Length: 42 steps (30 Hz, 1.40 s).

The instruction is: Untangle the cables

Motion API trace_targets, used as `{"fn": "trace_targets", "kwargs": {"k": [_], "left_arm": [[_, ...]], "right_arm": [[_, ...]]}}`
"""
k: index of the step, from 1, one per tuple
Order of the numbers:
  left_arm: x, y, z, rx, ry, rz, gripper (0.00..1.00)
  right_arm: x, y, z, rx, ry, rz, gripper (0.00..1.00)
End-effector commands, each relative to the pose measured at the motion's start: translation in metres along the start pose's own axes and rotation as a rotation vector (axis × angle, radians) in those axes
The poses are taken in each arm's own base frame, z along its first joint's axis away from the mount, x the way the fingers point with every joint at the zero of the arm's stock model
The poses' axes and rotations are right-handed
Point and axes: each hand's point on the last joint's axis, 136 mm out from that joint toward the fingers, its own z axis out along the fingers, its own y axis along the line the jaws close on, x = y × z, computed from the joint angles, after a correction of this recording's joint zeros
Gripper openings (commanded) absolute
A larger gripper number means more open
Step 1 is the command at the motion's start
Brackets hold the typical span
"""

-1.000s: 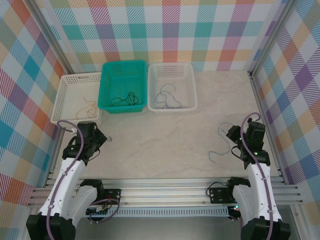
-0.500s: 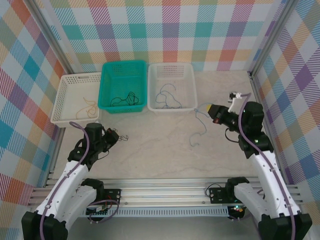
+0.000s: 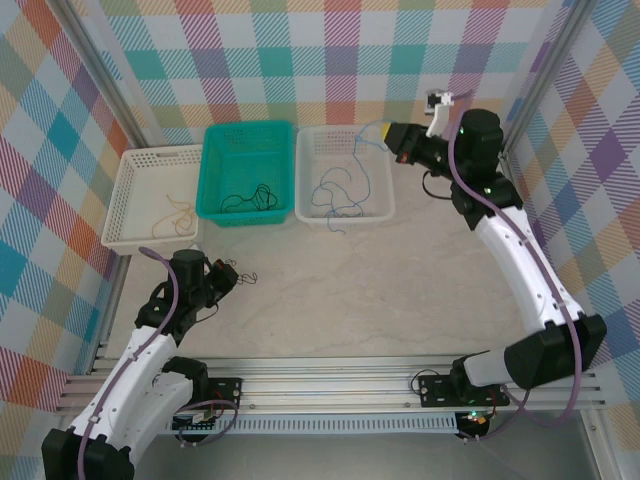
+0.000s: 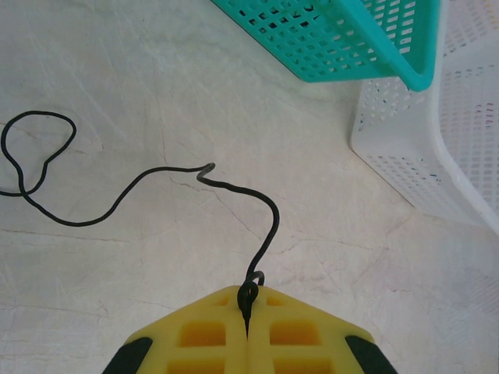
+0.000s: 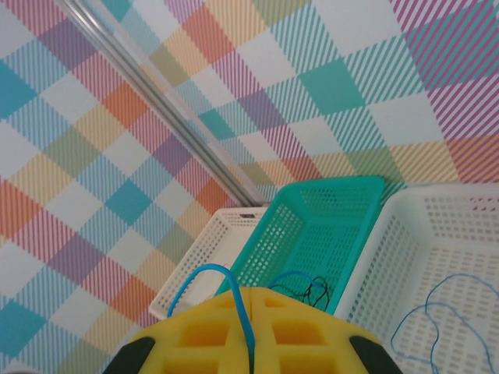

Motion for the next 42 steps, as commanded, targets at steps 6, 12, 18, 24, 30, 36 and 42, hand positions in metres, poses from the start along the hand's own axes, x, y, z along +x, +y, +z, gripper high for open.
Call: {"fn": "trace_targets", "kwargs": {"k": [6, 12, 18, 24, 30, 36, 42], "left_arm": [[0.006, 0.005, -0.002, -0.011, 0.008, -0.003, 0.0], [0.009, 0.002, -0.003, -0.004, 0.035, 0.005, 0.0], [0.006, 0.001, -0.004, -0.015, 0.033, 0.018, 0.0], [0.003, -0.011, 0.003, 0.008, 0.054, 0.018, 0.0], [-0.005, -0.025, -0.001, 0.044, 0.04, -0.008, 0.0], [-0.014, -0.057, -0.014, 0.138, 0.045, -0.006, 0.0], [-0.031, -0.105, -0.038, 0.232, 0.044, 0.051, 0.0]], "right_arm": [[-0.014, -0.052, 0.071, 0.122, 0.049, -0.065, 0.0], [0.019, -0.103, 0.119, 0.256, 0.152, -0.109, 0.0], [0.06, -0.126, 0.121, 0.345, 0.238, -0.075, 0.9], [0.073, -0.116, 0.087, 0.386, 0.231, -0.056, 1.0], [0.101, -0.116, 0.027, 0.477, 0.202, 0.031, 1.0], [0.129, -0.137, -0.048, 0.677, 0.124, 0.068, 1.0], [0.149, -0.146, -0.106, 0.787, 0.064, 0.06, 1.0]]}}
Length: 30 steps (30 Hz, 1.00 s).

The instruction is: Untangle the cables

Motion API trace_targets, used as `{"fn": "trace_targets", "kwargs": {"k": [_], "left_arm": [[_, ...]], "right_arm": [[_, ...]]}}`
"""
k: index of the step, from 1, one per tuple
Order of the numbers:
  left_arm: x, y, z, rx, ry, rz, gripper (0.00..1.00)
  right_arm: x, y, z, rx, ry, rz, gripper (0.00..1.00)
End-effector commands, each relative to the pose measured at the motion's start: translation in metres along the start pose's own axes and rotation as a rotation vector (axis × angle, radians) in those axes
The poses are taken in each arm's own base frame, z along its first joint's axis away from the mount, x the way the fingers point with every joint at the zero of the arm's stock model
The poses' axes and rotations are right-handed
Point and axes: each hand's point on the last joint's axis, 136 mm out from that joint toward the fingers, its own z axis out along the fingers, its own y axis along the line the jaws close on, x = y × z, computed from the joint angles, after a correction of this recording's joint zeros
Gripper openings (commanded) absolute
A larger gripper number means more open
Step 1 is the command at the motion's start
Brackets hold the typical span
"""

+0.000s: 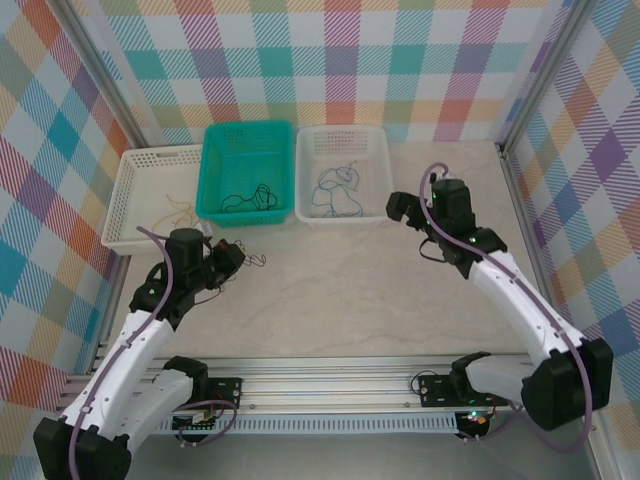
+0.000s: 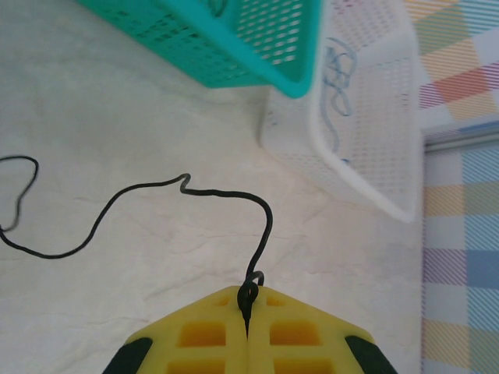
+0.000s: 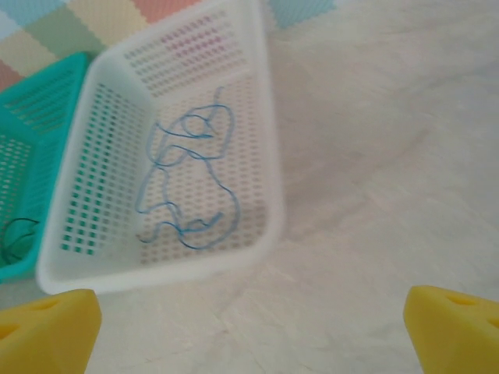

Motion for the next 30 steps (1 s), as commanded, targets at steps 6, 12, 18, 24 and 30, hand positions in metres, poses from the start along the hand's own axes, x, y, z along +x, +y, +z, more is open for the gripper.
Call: {"fn": "trace_targets", "kwargs": {"k": [6, 12, 18, 24, 30], "left_arm": [[-0.063, -0.119, -0.05, 0.156, -0.046, 0.224, 0.0], [-0.14, -0.193, -0.064, 0.15, -0.195, 0.368, 0.0], [-0.205, -0.232, -0.03, 0.126, -0.278, 0.425, 0.0], [-0.243, -0.194, 0.051, 0.019, -0.261, 0.419, 0.0], [-0.231, -0.123, 0.108, -0.197, -0.132, 0.425, 0.76]], "right_arm": [[0.0, -0.04, -0.033, 0.111, -0.117, 0.047, 1.0], [-0.002, -0.039, -0.036, 0.105, -0.125, 0.037, 1.0], [-0.004, -0.038, -0.039, 0.104, -0.128, 0.013, 1.0], [-0.003, -0.039, -0.04, 0.106, -0.126, -0.009, 1.0], [0.002, -0.06, -0.024, 0.198, -0.124, -0.038, 1.0]]}}
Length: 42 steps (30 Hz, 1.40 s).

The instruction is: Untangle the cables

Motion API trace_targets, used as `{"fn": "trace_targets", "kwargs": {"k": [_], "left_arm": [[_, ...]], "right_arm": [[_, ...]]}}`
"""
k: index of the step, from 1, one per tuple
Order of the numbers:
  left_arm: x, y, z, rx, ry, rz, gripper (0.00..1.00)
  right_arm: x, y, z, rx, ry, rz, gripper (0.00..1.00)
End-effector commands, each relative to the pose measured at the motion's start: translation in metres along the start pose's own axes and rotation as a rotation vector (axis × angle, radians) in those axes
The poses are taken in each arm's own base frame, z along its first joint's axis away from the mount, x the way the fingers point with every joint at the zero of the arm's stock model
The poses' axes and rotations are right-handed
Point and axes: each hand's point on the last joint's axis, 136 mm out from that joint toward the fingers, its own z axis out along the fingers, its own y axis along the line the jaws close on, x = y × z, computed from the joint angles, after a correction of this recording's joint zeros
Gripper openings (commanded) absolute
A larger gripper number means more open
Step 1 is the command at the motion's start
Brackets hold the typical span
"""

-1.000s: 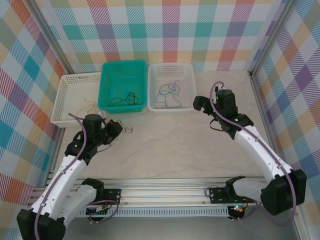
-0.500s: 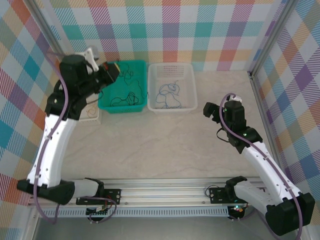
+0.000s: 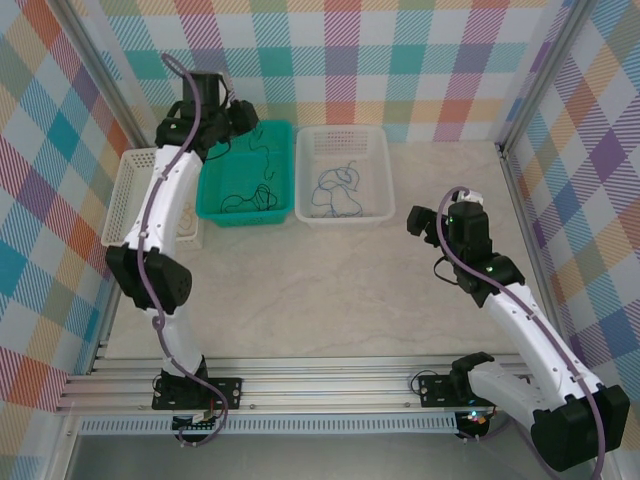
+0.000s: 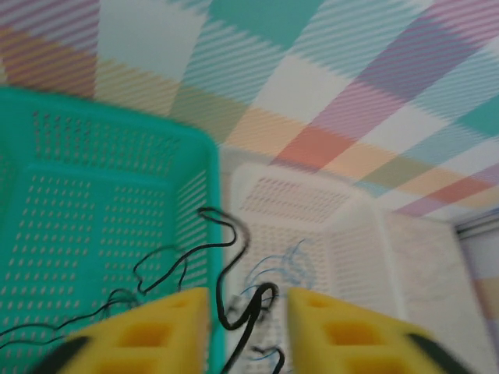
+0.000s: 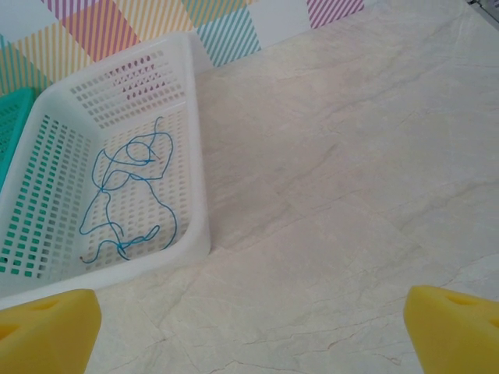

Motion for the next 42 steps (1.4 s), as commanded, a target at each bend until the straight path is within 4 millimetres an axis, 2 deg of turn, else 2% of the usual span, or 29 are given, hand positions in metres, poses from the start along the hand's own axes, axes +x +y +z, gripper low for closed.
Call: {"fn": "trace_targets", "kwargs": {"k": [1, 2, 6, 9, 10, 12, 14, 18, 20, 22, 24, 27, 29, 31, 32, 34, 35, 37, 42], "left_arm": [[0.012, 0.02, -0.008, -0.081, 0.034, 0.056, 0.9], [0.014, 0.022, -0.016, -0.088, 0.021, 0.065, 1.0], [0.029, 0.04, -0.062, -0.132, -0.078, 0.104, 1.0], [0.062, 0.074, -0.09, -0.216, -0.158, 0.131, 1.0], [0.079, 0.09, -0.096, -0.259, -0.17, 0.148, 1.0], [0.111, 0.122, -0.102, -0.349, -0.187, 0.176, 1.0], [0.135, 0.146, -0.105, -0.403, -0.226, 0.199, 1.0], [0.185, 0.186, -0.088, -0.466, -0.218, 0.201, 1.0], [0.211, 0.195, -0.07, -0.444, -0.198, 0.236, 1.0], [0.224, 0.202, -0.057, -0.427, -0.228, 0.251, 1.0], [0.229, 0.206, -0.046, -0.413, -0.238, 0.256, 1.0], [0.233, 0.201, -0.028, -0.359, -0.202, 0.278, 1.0], [0.228, 0.194, -0.022, -0.317, -0.241, 0.307, 1.0], [0.227, 0.19, -0.02, -0.279, -0.266, 0.331, 1.0], [0.227, 0.189, -0.017, -0.262, -0.28, 0.341, 1.0], [0.238, 0.199, -0.005, -0.251, -0.272, 0.329, 1.0], [0.235, 0.205, 0.001, -0.268, -0.311, 0.318, 1.0], [0.237, 0.212, 0.003, -0.278, -0.236, 0.278, 1.0], [0.237, 0.214, 0.004, -0.282, -0.242, 0.275, 1.0]], "right_arm": [[0.004, -0.022, 0.014, 0.088, -0.014, -0.029, 1.0], [0.004, -0.03, 0.019, 0.112, -0.017, -0.021, 0.99], [0.013, -0.064, 0.039, 0.193, -0.016, -0.014, 1.0], [0.026, -0.085, 0.057, 0.21, 0.005, -0.034, 1.0], [0.03, -0.09, 0.063, 0.208, 0.009, -0.052, 1.0], [0.036, -0.096, 0.074, 0.207, 0.011, -0.102, 1.0], [0.043, -0.099, 0.084, 0.186, 0.023, -0.144, 1.0], [0.056, -0.095, 0.106, 0.094, 0.011, -0.227, 1.0], [0.06, -0.091, 0.116, 0.04, -0.006, -0.245, 1.0], [0.061, -0.086, 0.124, 0.002, 0.003, -0.261, 1.0], [0.054, -0.076, 0.128, -0.057, -0.047, -0.26, 1.0], [0.061, -0.07, 0.138, -0.117, -0.08, -0.28, 1.0], [0.069, -0.07, 0.133, -0.134, -0.11, -0.294, 1.0], [0.071, -0.081, 0.133, -0.075, -0.108, -0.264, 1.0], [0.067, -0.082, 0.134, -0.065, -0.12, -0.261, 1.0], [0.067, -0.081, 0.134, -0.06, -0.12, -0.266, 1.0], [0.068, -0.082, 0.135, -0.06, -0.114, -0.266, 1.0], [0.068, -0.081, 0.135, -0.065, -0.113, -0.269, 1.0], [0.07, -0.072, 0.136, -0.11, -0.094, -0.291, 1.0]]}}
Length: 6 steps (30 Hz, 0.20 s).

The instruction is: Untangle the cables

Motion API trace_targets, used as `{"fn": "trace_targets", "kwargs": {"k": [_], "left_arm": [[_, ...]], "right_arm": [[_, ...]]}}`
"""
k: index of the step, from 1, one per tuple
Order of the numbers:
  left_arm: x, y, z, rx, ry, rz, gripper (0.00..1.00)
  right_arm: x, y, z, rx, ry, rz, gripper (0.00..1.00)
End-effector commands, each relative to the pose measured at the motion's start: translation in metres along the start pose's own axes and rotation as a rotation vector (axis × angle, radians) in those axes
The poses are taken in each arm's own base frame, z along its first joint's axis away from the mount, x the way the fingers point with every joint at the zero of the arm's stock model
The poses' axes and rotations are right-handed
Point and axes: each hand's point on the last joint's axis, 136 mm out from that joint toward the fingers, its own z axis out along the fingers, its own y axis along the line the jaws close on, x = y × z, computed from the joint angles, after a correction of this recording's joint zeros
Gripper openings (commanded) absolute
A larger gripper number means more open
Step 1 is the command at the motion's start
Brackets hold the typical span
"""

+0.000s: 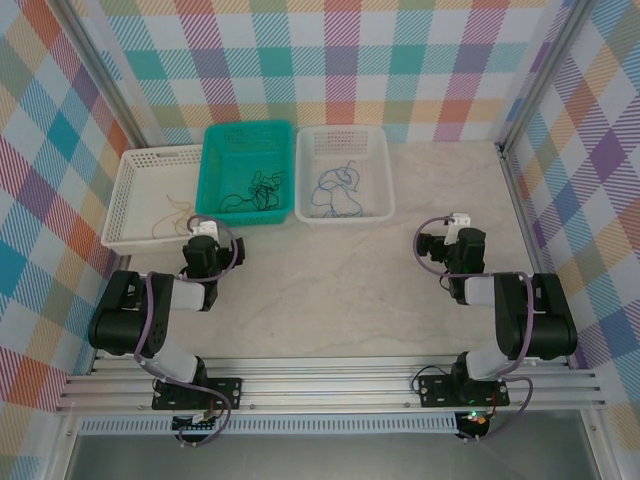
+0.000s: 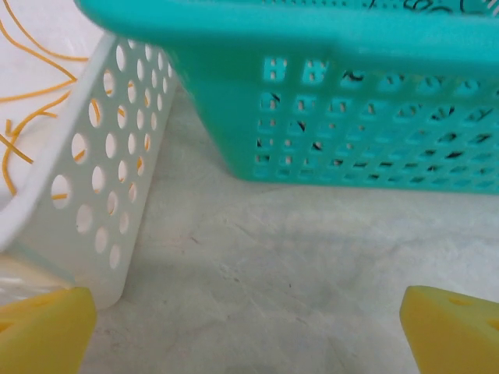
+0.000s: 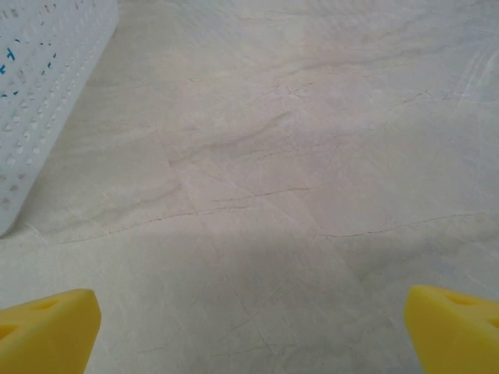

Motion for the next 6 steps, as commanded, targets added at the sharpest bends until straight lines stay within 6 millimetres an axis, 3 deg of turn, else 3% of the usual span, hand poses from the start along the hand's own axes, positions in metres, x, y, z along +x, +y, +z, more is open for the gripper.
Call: {"fn": "trace_targets", "kwargs": {"k": [1, 6], "left_arm": [[-0.0228, -0.002, -0.0002, 0.022, -0.079, -0.021, 1.0], [-0.0231, -0.0022, 0.0, 0.022, -0.077, -0.023, 1.0]], "right_arm": [[-0.0185, 0.009, 0.0017, -0.046, -0.055, -0.032, 0.99], [-0.0179, 0.0092, 0.0016, -0.046, -0.054, -0.034, 1.0]]}}
